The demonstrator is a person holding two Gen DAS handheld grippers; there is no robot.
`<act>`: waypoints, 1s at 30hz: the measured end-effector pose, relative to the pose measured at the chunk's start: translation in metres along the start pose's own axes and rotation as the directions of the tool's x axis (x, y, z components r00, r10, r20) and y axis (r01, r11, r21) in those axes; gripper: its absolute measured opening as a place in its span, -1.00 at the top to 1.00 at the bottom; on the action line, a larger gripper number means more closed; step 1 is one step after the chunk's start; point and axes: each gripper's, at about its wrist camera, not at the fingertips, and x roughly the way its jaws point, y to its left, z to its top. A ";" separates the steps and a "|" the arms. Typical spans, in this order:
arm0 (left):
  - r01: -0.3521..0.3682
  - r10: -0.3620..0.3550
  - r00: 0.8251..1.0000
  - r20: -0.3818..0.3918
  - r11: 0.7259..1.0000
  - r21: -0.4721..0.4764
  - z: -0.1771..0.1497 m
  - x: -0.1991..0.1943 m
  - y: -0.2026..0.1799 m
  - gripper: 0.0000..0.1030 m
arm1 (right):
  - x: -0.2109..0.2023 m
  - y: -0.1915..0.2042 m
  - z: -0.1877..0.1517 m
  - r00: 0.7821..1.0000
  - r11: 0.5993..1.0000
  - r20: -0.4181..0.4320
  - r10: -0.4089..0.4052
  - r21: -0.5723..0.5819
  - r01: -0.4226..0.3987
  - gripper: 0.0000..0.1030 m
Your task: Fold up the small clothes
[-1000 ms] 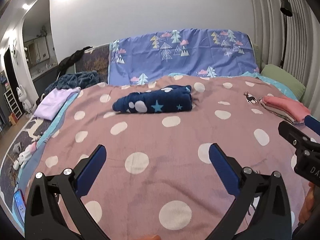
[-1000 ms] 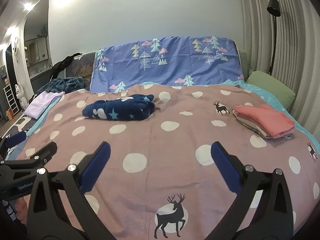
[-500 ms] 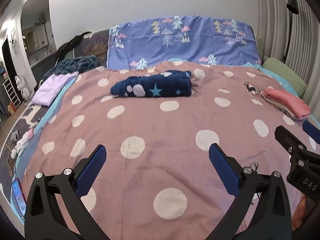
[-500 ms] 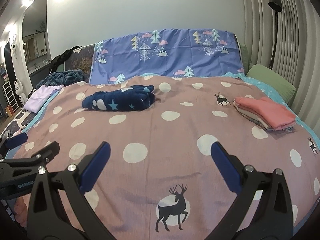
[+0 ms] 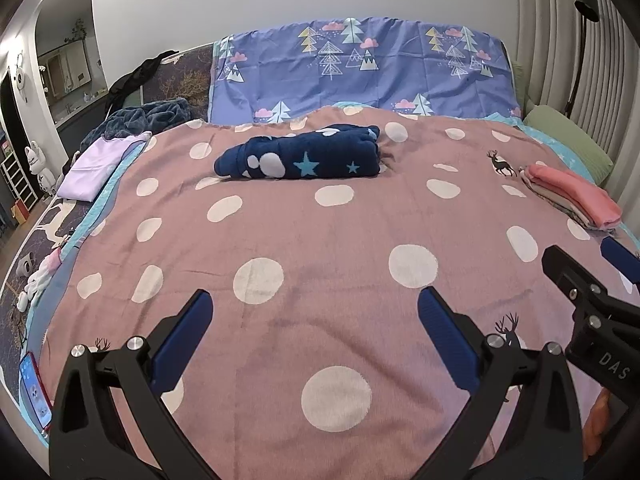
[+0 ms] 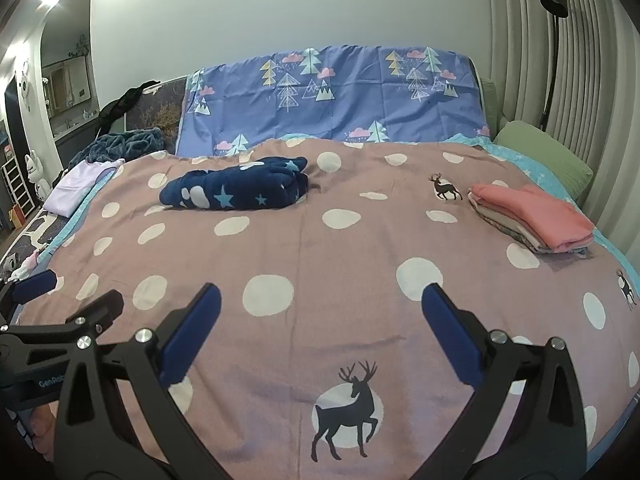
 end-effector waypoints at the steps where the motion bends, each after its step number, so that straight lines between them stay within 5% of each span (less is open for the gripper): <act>1: -0.001 0.001 1.000 0.000 1.000 0.000 0.000 0.000 0.000 -0.97 | 0.001 0.000 0.000 1.000 1.000 -0.001 0.000 -0.001 0.000 -0.96; 30: -0.010 0.008 0.997 -0.081 1.000 -0.023 -0.003 0.019 0.000 -0.97 | 0.023 0.009 -0.004 0.997 0.999 -0.071 -0.003 -0.038 0.000 -0.96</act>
